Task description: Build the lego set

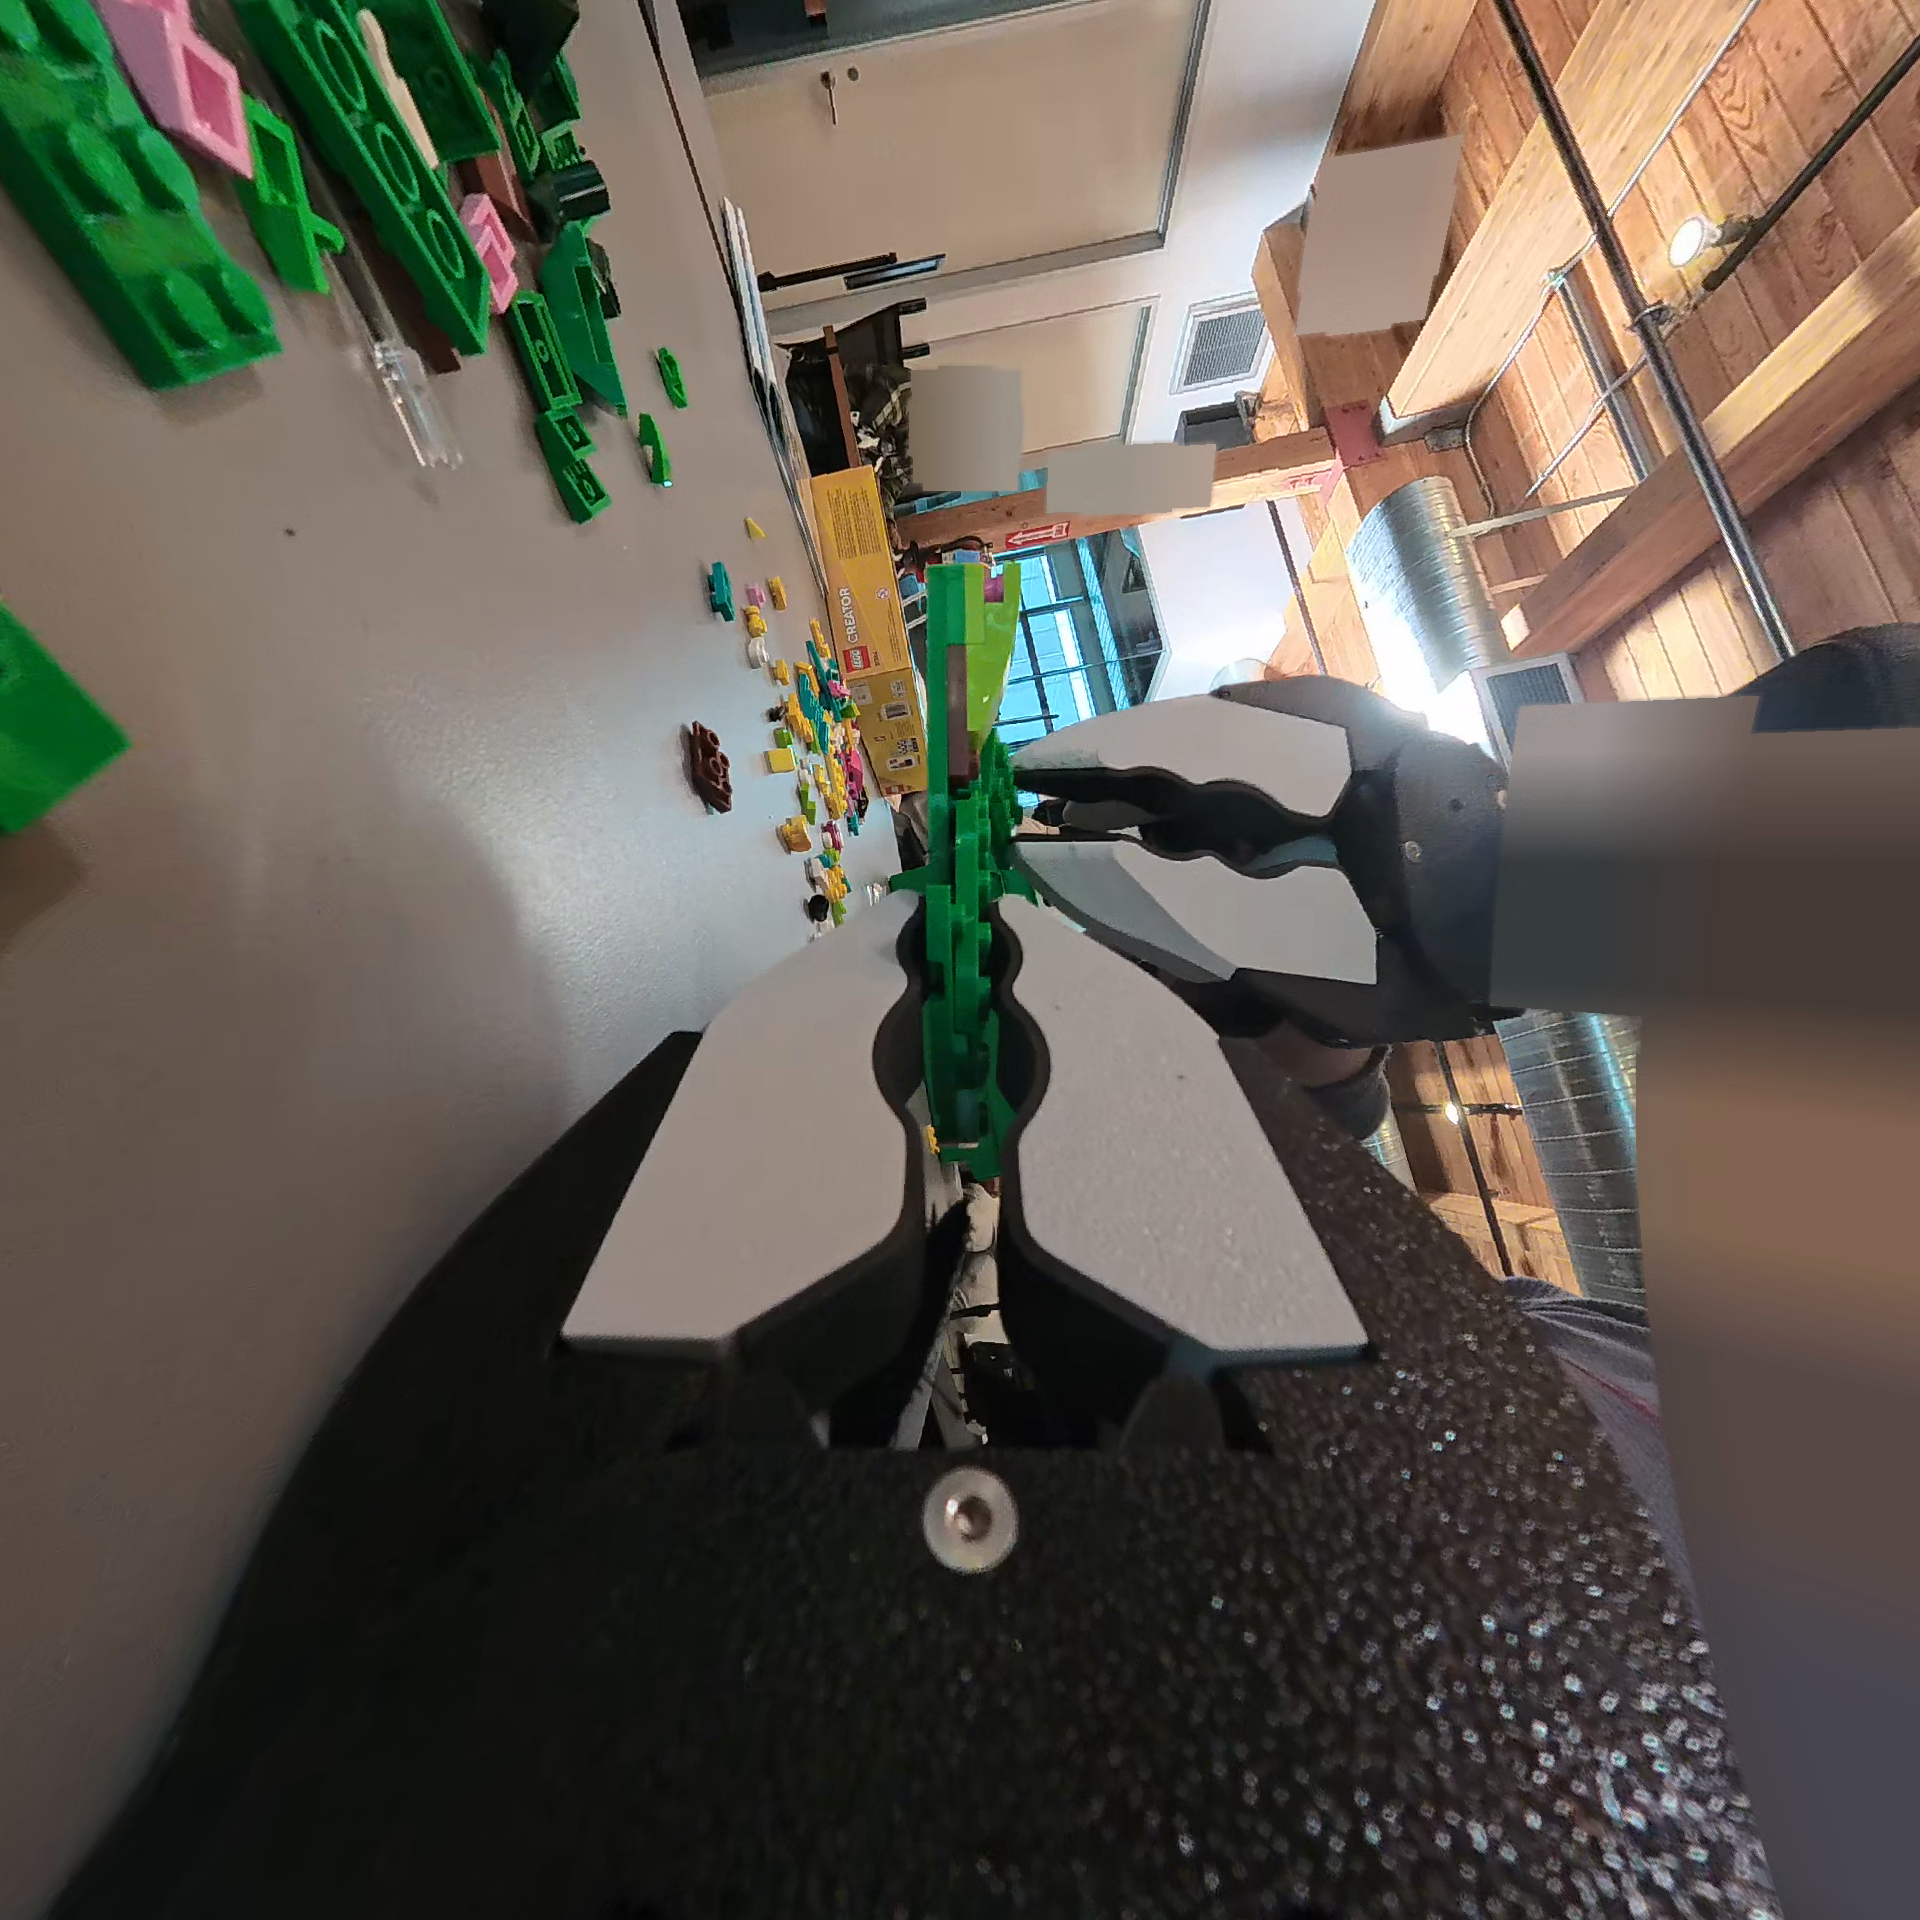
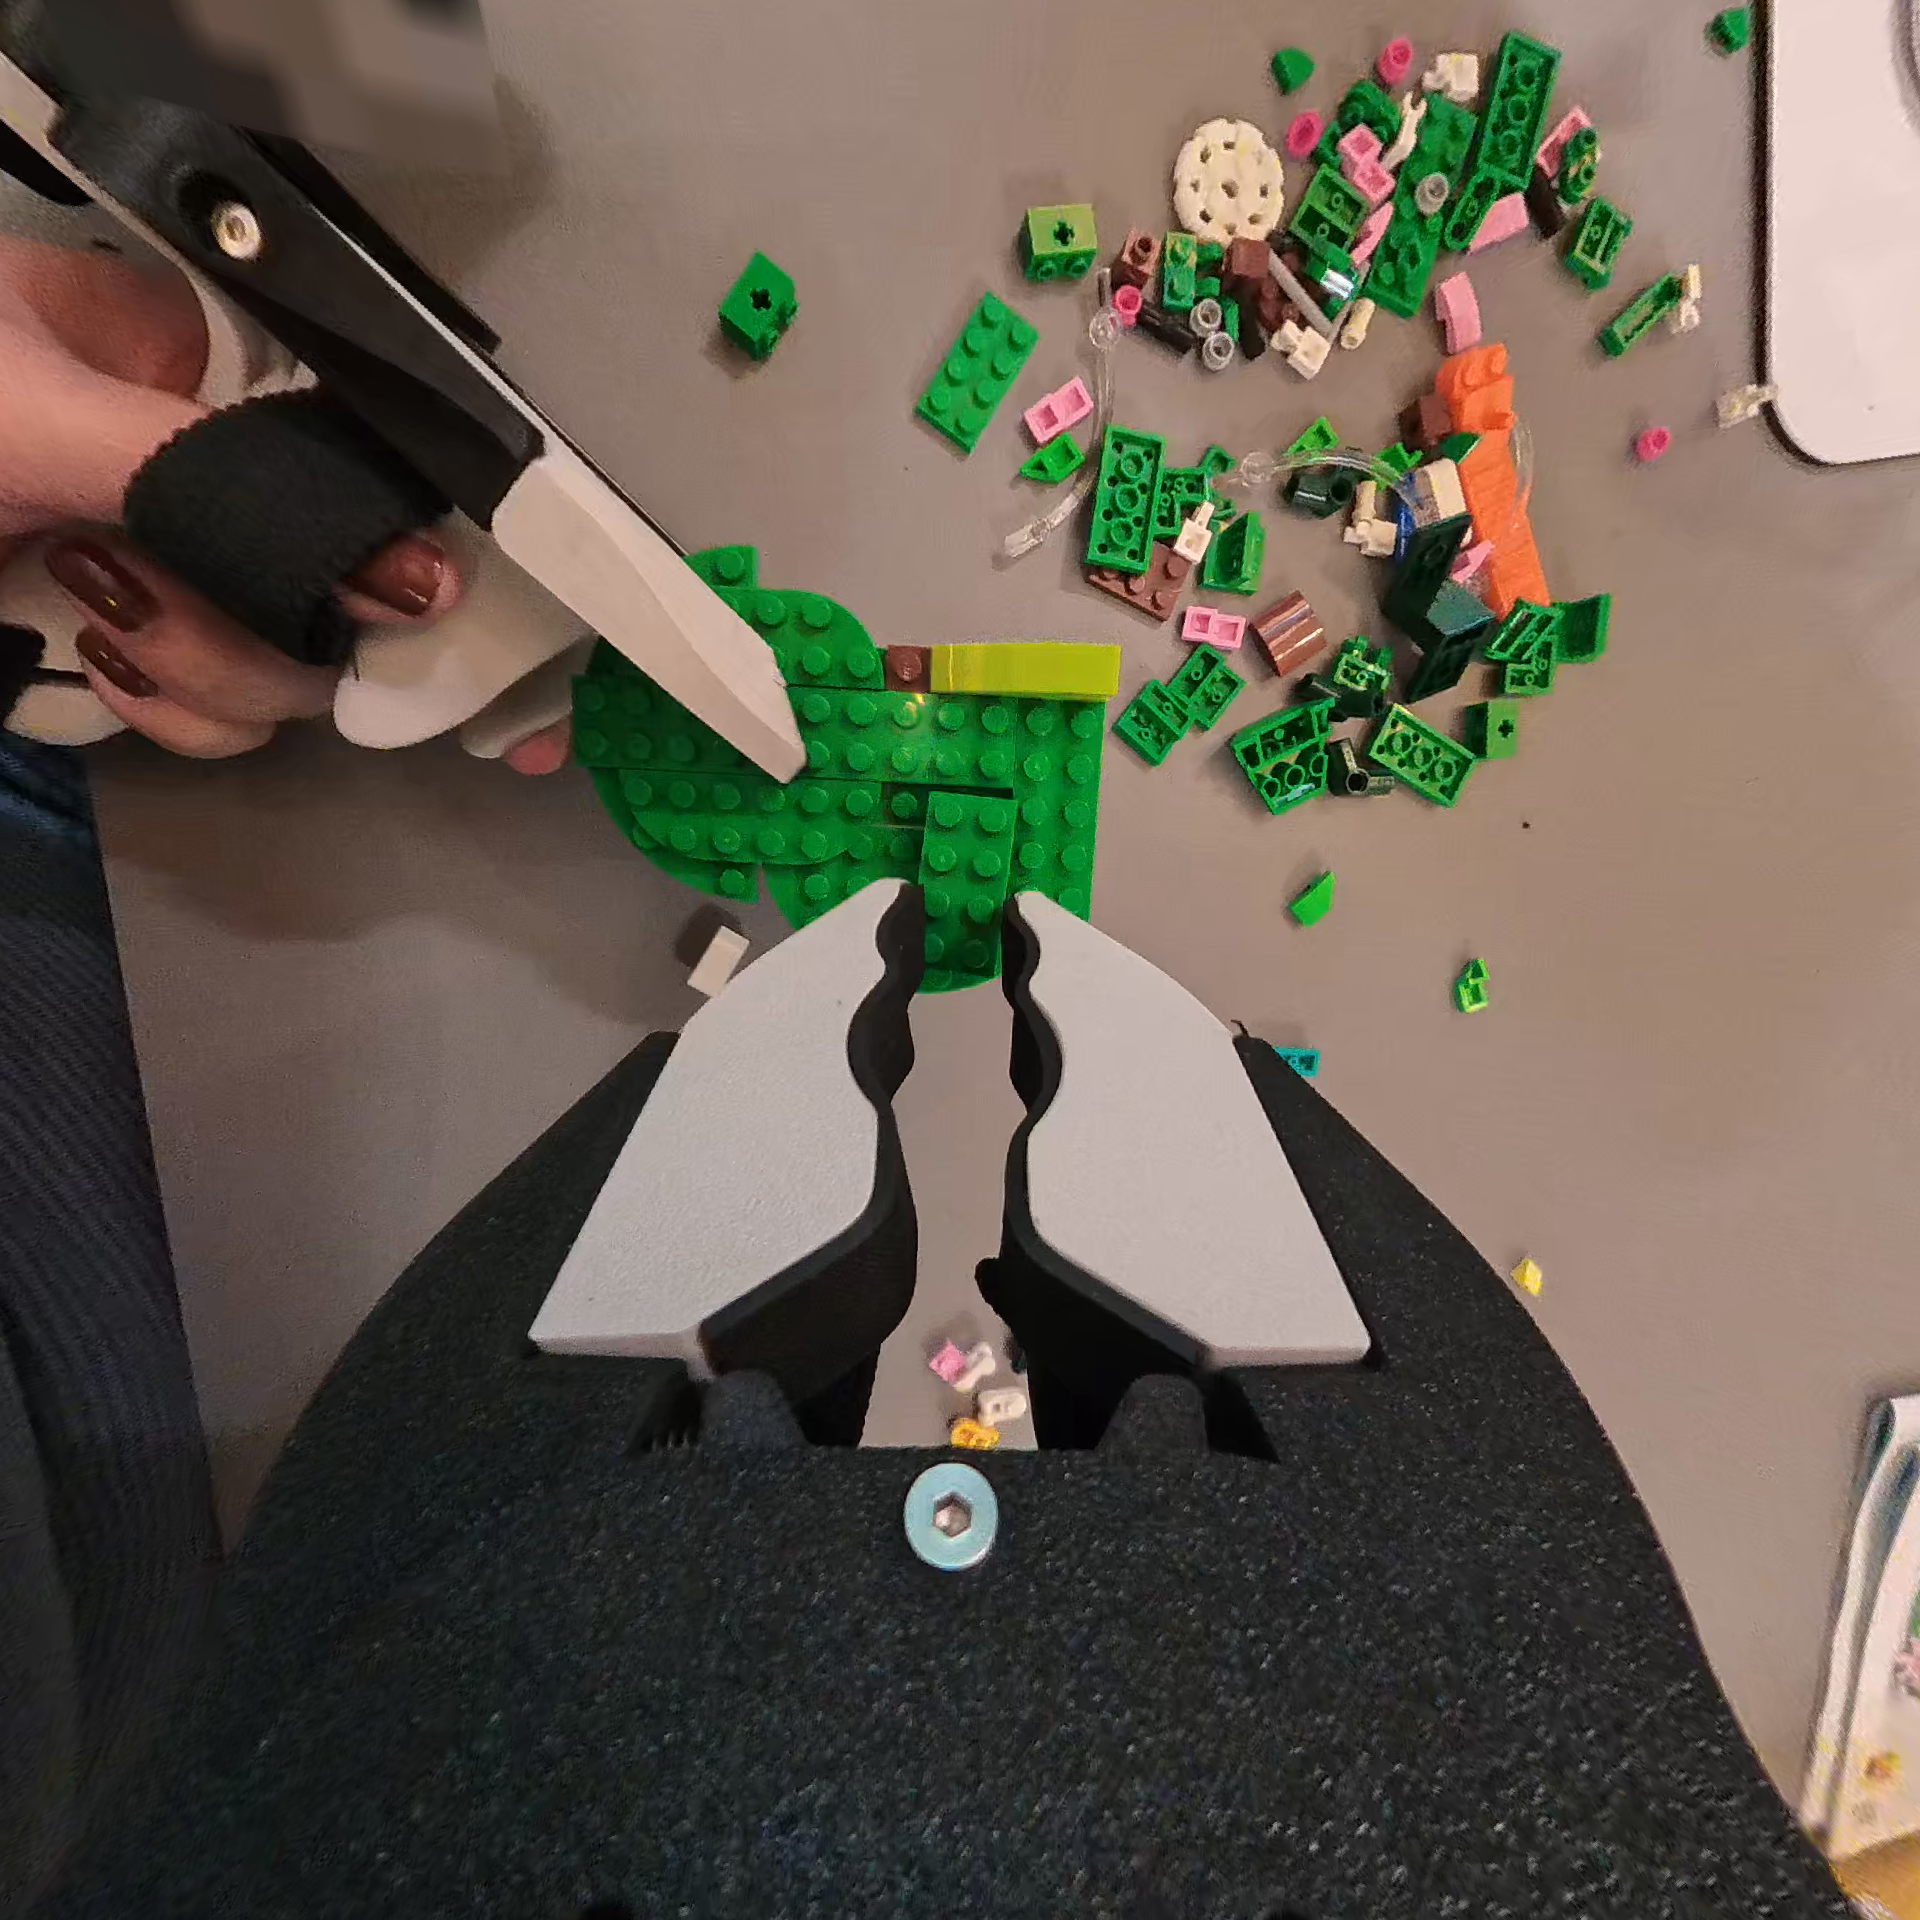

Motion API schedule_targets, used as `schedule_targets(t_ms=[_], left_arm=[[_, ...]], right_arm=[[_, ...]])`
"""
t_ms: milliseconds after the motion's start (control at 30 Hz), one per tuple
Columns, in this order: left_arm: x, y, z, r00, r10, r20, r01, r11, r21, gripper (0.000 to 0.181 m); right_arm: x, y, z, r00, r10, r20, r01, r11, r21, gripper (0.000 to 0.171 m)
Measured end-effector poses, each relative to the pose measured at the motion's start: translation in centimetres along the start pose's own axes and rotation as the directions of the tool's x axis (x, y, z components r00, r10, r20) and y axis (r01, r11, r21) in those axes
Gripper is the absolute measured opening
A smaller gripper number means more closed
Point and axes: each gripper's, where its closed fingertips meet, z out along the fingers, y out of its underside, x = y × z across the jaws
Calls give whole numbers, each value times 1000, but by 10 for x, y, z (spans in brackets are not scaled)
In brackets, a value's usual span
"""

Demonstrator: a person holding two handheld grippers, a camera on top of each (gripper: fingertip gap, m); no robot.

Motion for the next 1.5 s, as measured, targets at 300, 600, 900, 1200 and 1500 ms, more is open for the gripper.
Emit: schedule_targets(t_ms=[300,600,900,1200,1500], left_arm=[[0,0,0,1000,-3,-5,3,1000,2,8],[4,0,-1,999,-9,-33,9,1000,-6,8],[18,8,1,992,18,-124,-26,998,-62,8],[23,16,3,987,50,-153,-67,992,-108,8],[37,35,7,934,304,-186,-337,924,-183,8]], right_arm=[[1,-4,6,1000,-16,-7,16,1000,-22,14],[10,-3,-10,989,127,74,-137,977,161,49],[-13,-5,-10,538,363,761,-749,620,234,49],[-19,-16,-17,387,288,876,-820,542,184,13],[-29,-8,-38,471,219,855,-731,639,239,9]])
